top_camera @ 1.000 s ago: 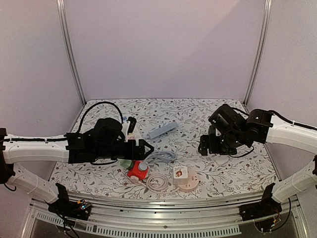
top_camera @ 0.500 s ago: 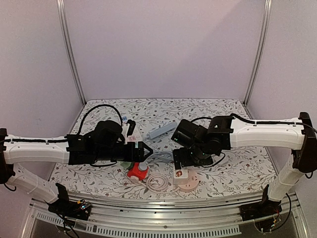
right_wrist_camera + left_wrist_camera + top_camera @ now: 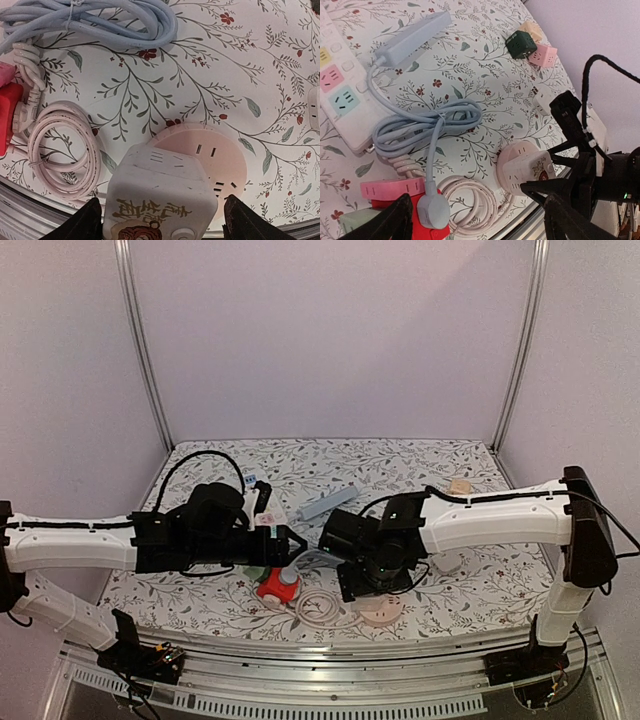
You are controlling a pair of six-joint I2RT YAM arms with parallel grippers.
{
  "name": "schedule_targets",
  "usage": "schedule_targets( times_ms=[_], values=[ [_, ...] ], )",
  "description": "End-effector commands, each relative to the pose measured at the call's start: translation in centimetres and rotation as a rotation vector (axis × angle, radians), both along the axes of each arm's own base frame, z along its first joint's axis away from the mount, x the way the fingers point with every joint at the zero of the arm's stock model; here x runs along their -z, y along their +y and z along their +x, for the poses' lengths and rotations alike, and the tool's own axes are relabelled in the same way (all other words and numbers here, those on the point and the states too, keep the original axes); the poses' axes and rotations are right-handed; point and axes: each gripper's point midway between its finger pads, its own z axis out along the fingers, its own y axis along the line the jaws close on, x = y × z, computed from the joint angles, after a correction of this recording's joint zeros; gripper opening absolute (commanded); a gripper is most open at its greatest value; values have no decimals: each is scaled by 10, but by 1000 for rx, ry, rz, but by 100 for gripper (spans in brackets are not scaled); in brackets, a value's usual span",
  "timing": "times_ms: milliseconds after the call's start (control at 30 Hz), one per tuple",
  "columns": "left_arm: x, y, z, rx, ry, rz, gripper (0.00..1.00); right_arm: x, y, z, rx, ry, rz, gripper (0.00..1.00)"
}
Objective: Pull the plug off the socket
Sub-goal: Remove the plug from the socket.
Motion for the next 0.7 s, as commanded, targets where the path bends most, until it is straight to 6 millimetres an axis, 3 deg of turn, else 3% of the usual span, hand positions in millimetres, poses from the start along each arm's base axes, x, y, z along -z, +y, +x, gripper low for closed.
schedule_targets(
  times_ms=[0,133,333,500,667],
  values=[
    [4,9,1,-17,7,11,89,7,3,1,4,2,-38,78],
    [4,10,1,-20,10,12,89,16,14,-1,-22,31,-26,67],
    [4,10,1,-24,14,11,89,19,14,1,-27,26,-40,58],
    [2,9,1,-22,24,4,89,9,17,7,-21,-17,-9,46],
    [-2,7,3,-24,51,-40,89,-14,36,14,-60,-88,144,41]
  ],
)
